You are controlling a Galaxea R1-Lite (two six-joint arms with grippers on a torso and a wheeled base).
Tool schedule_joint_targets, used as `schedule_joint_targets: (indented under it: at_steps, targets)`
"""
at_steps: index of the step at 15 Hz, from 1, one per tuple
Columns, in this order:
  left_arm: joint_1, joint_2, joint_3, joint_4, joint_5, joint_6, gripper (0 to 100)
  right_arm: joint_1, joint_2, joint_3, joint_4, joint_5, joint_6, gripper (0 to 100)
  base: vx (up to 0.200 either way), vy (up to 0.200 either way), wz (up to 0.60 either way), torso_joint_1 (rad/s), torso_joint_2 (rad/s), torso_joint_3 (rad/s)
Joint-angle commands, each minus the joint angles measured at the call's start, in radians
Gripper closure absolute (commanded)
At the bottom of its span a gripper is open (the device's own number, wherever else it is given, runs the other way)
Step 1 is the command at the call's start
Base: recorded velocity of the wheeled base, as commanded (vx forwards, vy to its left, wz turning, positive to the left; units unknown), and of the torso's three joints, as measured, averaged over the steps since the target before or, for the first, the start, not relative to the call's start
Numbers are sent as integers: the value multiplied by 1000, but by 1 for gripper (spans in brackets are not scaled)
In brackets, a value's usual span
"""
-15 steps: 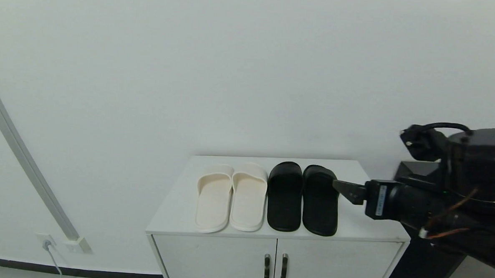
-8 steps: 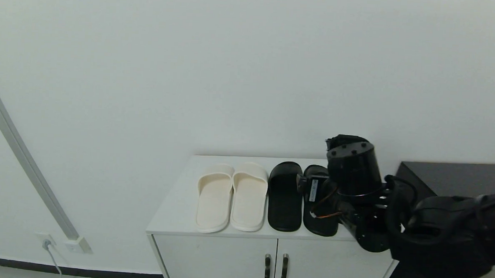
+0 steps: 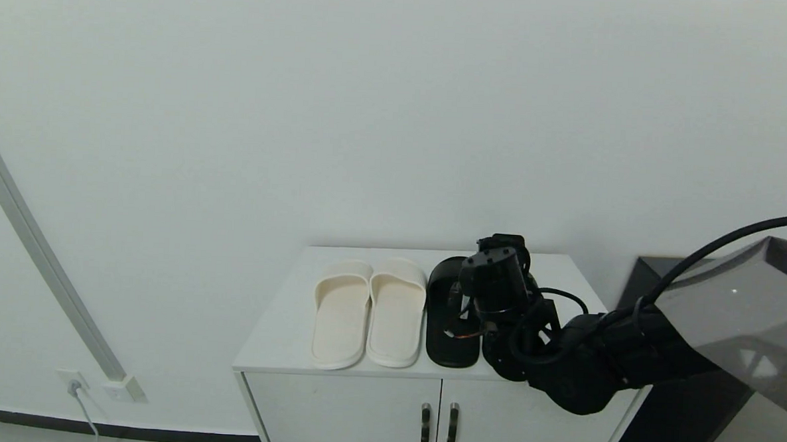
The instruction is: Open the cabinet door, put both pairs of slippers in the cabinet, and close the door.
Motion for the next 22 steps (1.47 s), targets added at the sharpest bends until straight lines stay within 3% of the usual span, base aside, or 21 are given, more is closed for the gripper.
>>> schedule_joint_targets:
  at_steps: [1, 12, 13, 18, 22]
  targets:
    - [0, 0, 0, 0, 0, 0, 100, -28, 68, -58, 0, -1, -10, 0, 0, 0, 0, 0, 0, 0]
    - [0, 0, 0, 0, 0, -1, 100, -84, 200, -213, -4, -2, -56, 0, 0, 0, 0, 0, 0, 0]
    - [0, 0, 0, 0, 0, -1, 100, -84, 199, -213, -4, -6, -56, 100, 0, 0, 0, 0, 0, 0]
    - [-1, 0, 0, 0, 0, -1, 100, -77, 182, -190, -4, -13, -56, 100, 0, 0, 0, 0, 0, 0]
    - [0, 0, 0, 0, 0, -1, 100, -65, 48, -71, -30, -2, -94, 100, 0, 0, 0, 0, 0, 0]
